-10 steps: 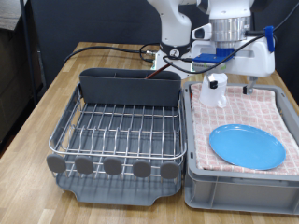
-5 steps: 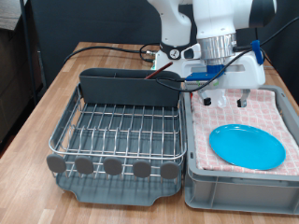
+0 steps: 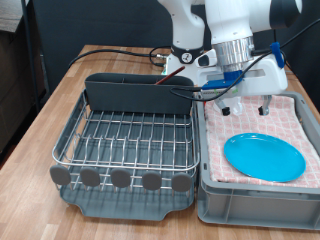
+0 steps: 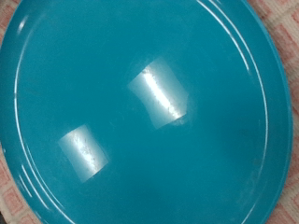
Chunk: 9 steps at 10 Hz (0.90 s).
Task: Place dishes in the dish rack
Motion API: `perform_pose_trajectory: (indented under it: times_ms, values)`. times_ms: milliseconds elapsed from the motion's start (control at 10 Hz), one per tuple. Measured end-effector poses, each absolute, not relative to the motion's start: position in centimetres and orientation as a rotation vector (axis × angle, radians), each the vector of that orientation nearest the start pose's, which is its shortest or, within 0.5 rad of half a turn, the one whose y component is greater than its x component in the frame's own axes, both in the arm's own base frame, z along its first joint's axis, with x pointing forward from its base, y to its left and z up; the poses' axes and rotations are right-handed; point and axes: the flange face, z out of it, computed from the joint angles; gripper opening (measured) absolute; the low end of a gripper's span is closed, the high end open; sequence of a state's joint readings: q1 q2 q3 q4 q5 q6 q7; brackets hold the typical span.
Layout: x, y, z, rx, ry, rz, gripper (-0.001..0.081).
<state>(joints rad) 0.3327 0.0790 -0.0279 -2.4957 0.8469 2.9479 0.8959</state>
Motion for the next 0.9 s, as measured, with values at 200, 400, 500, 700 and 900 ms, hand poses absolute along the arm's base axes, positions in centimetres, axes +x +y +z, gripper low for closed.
perform_pose_trajectory:
  times_ms: [200,400,500,700,900]
  values:
    - [48.0,10.4,27.5,-2.064,1.719,-0.155,0.0802]
    - [48.2,10.6,26.8,-2.068,1.730,-0.166,0.0802]
    - [48.4,10.6,26.4,-2.078,1.743,-0.169,0.0802]
    - [48.4,10.6,25.8,-2.083,1.770,-0.164,0.0802]
    - [48.5,10.5,25.4,-2.092,1.788,-0.157,0.0802]
